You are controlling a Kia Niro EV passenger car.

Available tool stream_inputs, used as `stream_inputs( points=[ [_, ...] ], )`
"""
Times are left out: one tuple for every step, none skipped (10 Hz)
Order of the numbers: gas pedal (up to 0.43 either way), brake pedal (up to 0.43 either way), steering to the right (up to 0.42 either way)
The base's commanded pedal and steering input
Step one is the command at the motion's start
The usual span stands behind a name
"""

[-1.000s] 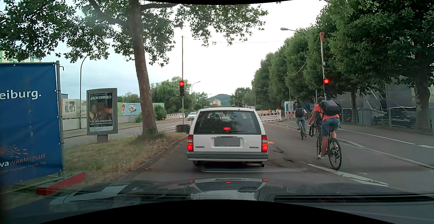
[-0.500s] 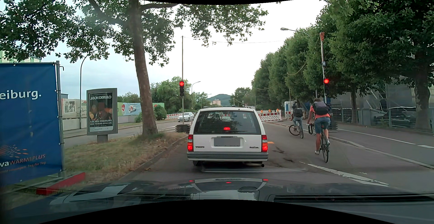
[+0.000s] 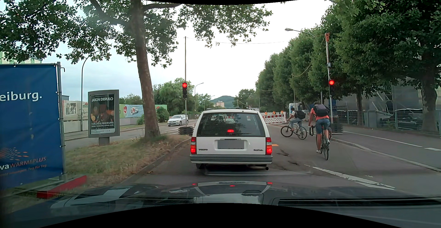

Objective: Follow the waypoints while adhering to traffic rules and regulations

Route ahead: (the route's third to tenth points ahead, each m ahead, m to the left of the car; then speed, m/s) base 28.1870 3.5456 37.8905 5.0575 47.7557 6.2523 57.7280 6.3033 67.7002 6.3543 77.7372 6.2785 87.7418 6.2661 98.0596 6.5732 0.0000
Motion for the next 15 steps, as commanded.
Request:
stream_inputs(
  points=[
    [0.000,0.262,0.006],
    [0.000,0.262,0.006],
    [0.000,0.262,0.006],
    [0.000,0.262,0.006],
    [0.000,0.262,0.006],
    [0.000,0.262,0.006],
    [0.000,0.262,0.006],
    [0.000,0.262,0.006],
    [0.000,0.262,0.006],
    [0.000,0.262,0.006],
    [0.000,0.262,0.006],
    [0.000,0.262,0.006],
    [0.000,0.262,0.006],
    [0.000,0.262,0.006],
    [0.000,0.262,0.006]
  ],
)
